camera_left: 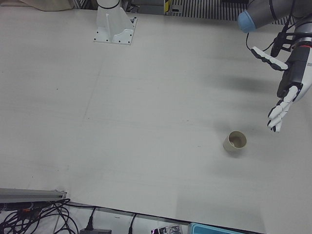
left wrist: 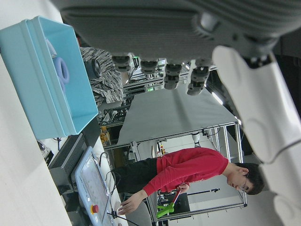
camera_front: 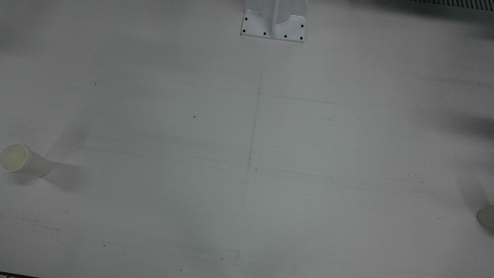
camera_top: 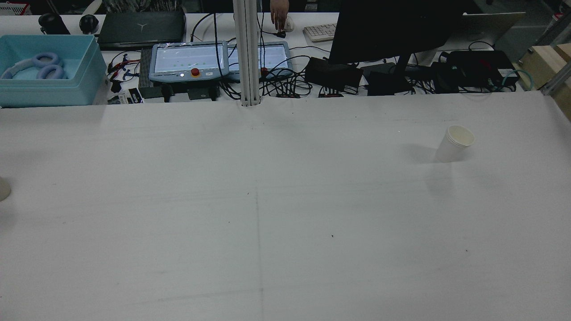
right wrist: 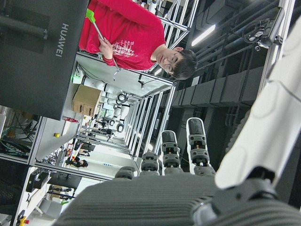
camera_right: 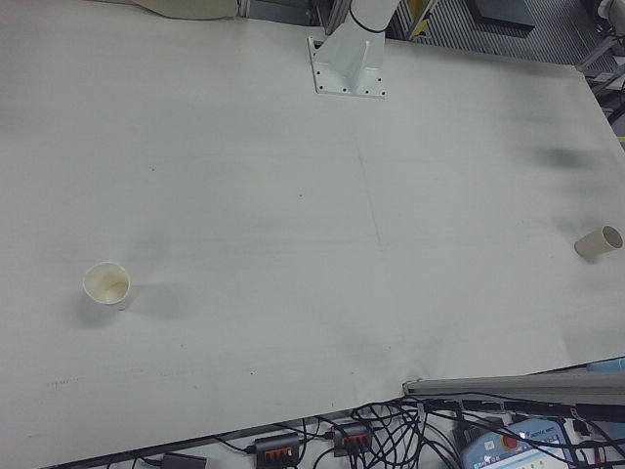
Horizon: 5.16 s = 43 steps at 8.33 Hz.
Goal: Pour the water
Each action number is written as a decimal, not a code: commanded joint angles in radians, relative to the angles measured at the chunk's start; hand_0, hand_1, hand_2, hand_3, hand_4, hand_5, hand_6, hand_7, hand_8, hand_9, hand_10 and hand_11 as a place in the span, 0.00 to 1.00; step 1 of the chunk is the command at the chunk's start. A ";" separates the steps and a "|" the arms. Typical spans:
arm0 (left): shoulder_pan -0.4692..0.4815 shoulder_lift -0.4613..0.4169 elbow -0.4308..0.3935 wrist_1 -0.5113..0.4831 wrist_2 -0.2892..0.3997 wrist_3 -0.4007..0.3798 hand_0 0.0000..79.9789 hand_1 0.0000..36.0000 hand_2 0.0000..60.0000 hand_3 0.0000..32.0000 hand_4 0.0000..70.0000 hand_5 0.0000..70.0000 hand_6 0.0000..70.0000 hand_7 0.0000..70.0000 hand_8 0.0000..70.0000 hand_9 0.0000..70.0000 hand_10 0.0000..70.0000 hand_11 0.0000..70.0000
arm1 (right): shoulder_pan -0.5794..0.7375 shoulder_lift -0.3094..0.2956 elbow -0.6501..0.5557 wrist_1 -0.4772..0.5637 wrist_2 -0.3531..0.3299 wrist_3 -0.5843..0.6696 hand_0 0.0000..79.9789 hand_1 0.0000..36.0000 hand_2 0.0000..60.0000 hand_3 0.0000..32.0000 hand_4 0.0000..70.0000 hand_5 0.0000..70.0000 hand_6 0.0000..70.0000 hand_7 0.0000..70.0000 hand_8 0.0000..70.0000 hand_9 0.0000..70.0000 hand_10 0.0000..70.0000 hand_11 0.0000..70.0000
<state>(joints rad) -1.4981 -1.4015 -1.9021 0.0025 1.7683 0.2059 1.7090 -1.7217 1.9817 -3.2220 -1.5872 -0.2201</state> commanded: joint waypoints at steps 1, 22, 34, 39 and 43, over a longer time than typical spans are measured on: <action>-0.007 0.068 0.003 -0.061 0.000 0.001 0.66 0.08 0.00 0.00 0.24 0.12 0.09 0.20 0.09 0.04 0.04 0.08 | -0.043 0.007 -0.015 0.004 0.001 -0.016 0.58 0.23 0.00 0.00 0.15 0.32 0.14 0.28 0.11 0.09 0.01 0.03; 0.328 -0.235 0.822 -0.556 -0.259 0.501 0.65 0.15 0.00 0.00 0.11 0.06 0.05 0.11 0.07 0.00 0.03 0.07 | -0.480 0.097 -0.106 0.010 0.257 -0.163 0.58 0.21 0.00 0.00 0.20 0.40 0.20 0.35 0.12 0.14 0.03 0.05; 0.378 -0.257 0.828 -0.538 -0.286 0.529 0.66 0.16 0.00 0.00 0.27 0.27 0.06 0.12 0.07 0.00 0.05 0.08 | -0.473 0.086 -0.106 0.010 0.256 -0.160 0.58 0.20 0.00 0.00 0.15 0.38 0.16 0.31 0.11 0.12 0.02 0.05; 0.378 -0.257 0.827 -0.519 -0.309 0.527 0.69 0.17 0.00 0.00 0.75 1.00 0.13 0.20 0.11 0.03 0.09 0.13 | -0.471 0.073 -0.107 0.011 0.254 -0.159 0.58 0.19 0.00 0.00 0.12 0.37 0.14 0.29 0.10 0.11 0.02 0.05; 0.398 -0.257 0.812 -0.527 -0.331 0.518 0.65 1.00 1.00 0.00 1.00 1.00 0.15 0.24 0.12 0.05 0.13 0.21 | -0.473 0.047 -0.177 0.052 0.247 -0.159 0.58 0.20 0.00 0.00 0.07 0.33 0.12 0.24 0.11 0.10 0.04 0.07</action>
<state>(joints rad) -1.1094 -1.6583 -1.0825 -0.5193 1.4459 0.7316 1.2378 -1.6619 1.8655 -3.2089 -1.3358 -0.3790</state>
